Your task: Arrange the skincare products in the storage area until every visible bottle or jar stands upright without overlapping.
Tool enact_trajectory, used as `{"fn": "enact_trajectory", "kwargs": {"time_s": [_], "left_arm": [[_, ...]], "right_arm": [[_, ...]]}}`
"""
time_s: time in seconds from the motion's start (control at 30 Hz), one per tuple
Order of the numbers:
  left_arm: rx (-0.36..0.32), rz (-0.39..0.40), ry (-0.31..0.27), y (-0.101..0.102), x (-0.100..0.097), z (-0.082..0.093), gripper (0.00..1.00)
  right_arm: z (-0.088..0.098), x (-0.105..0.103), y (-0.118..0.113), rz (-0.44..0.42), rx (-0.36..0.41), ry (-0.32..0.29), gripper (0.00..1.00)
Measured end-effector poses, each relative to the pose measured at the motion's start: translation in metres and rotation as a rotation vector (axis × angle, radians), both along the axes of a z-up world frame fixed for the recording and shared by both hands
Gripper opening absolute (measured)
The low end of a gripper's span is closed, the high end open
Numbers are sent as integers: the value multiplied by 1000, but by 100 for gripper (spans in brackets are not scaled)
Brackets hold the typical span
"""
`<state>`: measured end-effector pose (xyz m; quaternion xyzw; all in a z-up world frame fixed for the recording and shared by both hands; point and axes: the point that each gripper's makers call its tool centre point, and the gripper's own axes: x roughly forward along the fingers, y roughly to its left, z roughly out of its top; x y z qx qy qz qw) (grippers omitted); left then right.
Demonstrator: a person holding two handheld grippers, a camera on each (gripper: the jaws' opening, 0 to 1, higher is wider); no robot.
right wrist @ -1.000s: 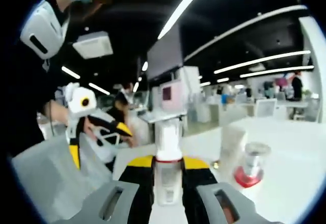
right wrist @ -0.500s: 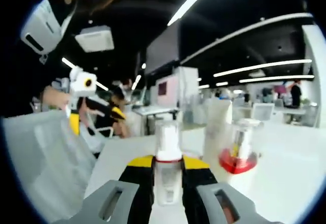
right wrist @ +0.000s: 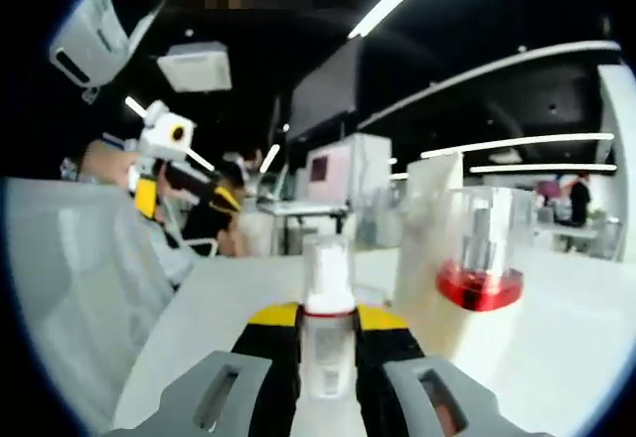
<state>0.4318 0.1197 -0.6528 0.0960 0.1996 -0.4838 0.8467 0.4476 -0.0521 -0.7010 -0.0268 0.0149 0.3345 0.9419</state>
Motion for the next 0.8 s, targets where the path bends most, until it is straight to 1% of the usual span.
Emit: {"fn": "enact_trajectory", "kwargs": {"time_s": [0.1,0.23,0.33,0.47,0.6,0.67,0.7,0.8], "left_arm": [[1,-2,3,-1,0,-1,89],[6,1,5,0,0,-2,90],[4,2,6,0,1,-2,89],[2,11,5,0,2,-2,90],[6,13,8,1,3,-3,90],[1,15,-3,1,3,-1,91],[-1,16,-6,1,3,-1,91],[4,21,-6,2,4,-1,91]], "right_arm": [[-6,2,-2,-3,-11,3,13],[-7,3,-2,-6,7,13,13],[-10,2,2,-3,-10,16,13],[-14,3,2,-2,-3,18,13],[-13,3,3,3,5,12,13],[-14,3,2,-3,19,21,13],[-14,4,1,-10,18,18,13],[-15,3,3,0,-20,17,13]]}}
